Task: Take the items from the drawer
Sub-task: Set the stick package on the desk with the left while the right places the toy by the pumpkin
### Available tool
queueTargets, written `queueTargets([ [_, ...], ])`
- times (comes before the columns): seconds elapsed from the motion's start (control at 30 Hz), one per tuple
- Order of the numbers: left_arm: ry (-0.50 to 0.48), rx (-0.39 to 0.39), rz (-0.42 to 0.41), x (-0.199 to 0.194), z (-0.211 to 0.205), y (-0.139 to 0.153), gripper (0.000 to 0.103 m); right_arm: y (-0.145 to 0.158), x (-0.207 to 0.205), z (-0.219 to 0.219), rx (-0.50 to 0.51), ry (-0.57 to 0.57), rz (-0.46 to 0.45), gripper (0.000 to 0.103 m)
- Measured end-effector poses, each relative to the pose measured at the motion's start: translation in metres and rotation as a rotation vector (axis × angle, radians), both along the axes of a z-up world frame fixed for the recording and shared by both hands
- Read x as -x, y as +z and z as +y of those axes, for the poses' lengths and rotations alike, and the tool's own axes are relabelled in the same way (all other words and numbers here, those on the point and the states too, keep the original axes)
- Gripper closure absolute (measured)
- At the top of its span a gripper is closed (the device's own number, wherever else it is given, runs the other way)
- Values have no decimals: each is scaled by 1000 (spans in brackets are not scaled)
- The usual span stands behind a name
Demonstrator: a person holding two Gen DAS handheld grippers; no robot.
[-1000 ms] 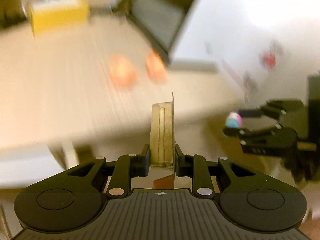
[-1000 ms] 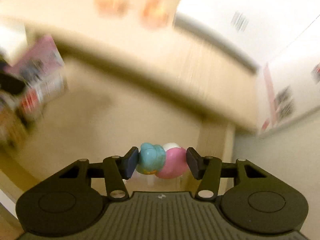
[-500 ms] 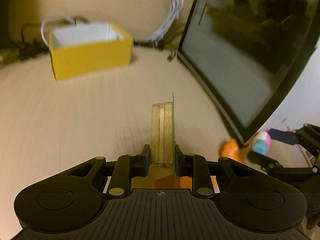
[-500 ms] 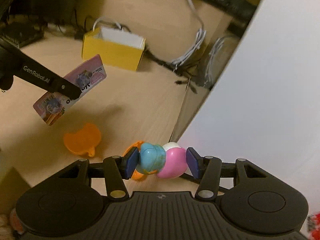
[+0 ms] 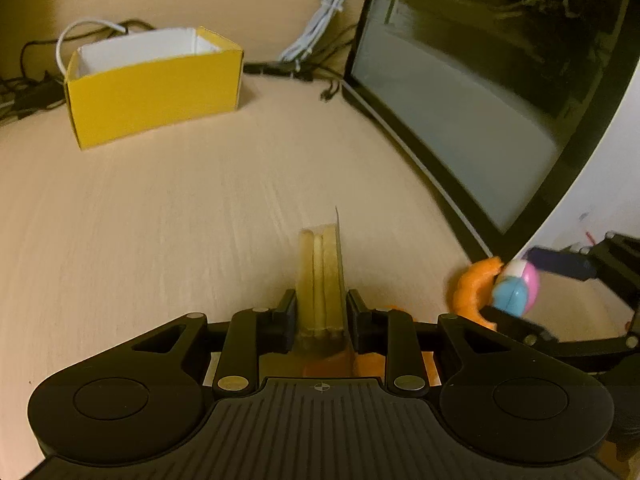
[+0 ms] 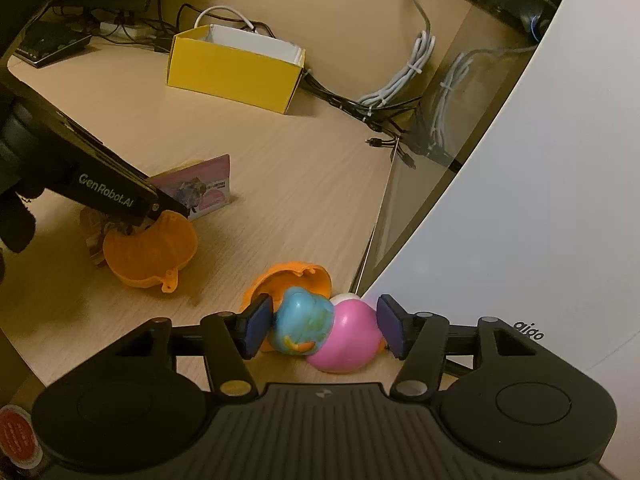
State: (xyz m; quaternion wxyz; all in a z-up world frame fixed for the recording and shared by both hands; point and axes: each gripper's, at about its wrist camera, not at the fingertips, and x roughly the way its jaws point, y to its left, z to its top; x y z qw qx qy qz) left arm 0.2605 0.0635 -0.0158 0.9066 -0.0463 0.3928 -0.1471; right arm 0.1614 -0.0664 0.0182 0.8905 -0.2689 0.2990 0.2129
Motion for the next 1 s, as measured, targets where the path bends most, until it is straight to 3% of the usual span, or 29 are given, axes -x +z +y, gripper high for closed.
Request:
queueTargets([
  [0.23, 9, -9, -70, 15, 3, 29, 74, 16, 6, -18, -75, -52, 10, 31],
  [0.4, 12, 9, -102, 38, 4, 47, 74, 33, 27, -39, -136, -84, 0, 29],
  [0.53, 27, 36, -110, 69, 8, 56, 74, 40, 53, -57, -185, -103, -55, 13],
  [0.63, 60, 49, -60, 92, 17, 55, 74, 37, 75, -64, -179, -71, -75, 7],
  [0.7, 93, 48, -21, 104, 22, 52, 74, 30, 85, -63, -159, 6, 25, 7],
  [0.8, 137, 50, 19, 126, 33, 45, 74, 14, 99, -57, -170, 180, 258, 7],
  [0.9, 185, 54, 54, 146, 42, 37, 74, -9, 118, -38, -143, 324, 352, 9],
  [1.0, 251, 39, 92, 164, 50, 30, 74, -32, 120, -10, -139, 407, 465, 18],
])
